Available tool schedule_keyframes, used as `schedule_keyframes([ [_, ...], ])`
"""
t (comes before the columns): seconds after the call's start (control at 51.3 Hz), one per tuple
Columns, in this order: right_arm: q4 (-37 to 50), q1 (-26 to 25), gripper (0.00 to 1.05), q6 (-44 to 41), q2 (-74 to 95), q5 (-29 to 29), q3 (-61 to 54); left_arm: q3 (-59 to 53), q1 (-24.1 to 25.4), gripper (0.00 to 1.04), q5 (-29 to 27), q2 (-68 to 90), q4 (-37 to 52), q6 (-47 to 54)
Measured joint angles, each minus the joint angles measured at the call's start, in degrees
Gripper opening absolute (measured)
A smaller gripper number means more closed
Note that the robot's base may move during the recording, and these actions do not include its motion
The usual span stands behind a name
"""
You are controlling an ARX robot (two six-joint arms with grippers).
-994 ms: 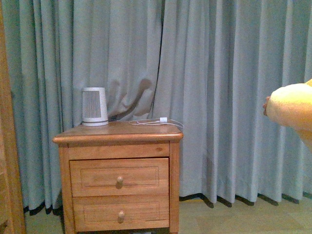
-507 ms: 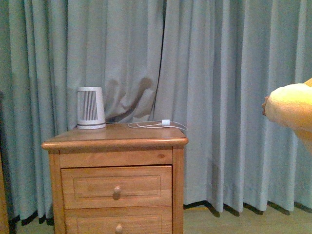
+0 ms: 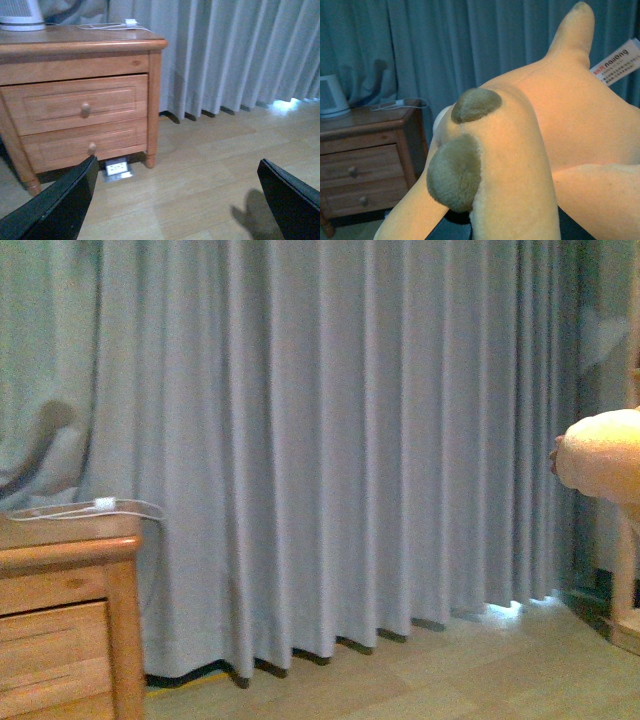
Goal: Put away toys
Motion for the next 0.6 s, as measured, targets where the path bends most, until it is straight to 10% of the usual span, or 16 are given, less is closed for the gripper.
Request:
schedule_keyframes([
  [0.604,0.0,0.1,0.17,0.0,0.0,-0.5,0.0,0.0,0.0,0.99,0.0,0.0,0.0,0.0],
])
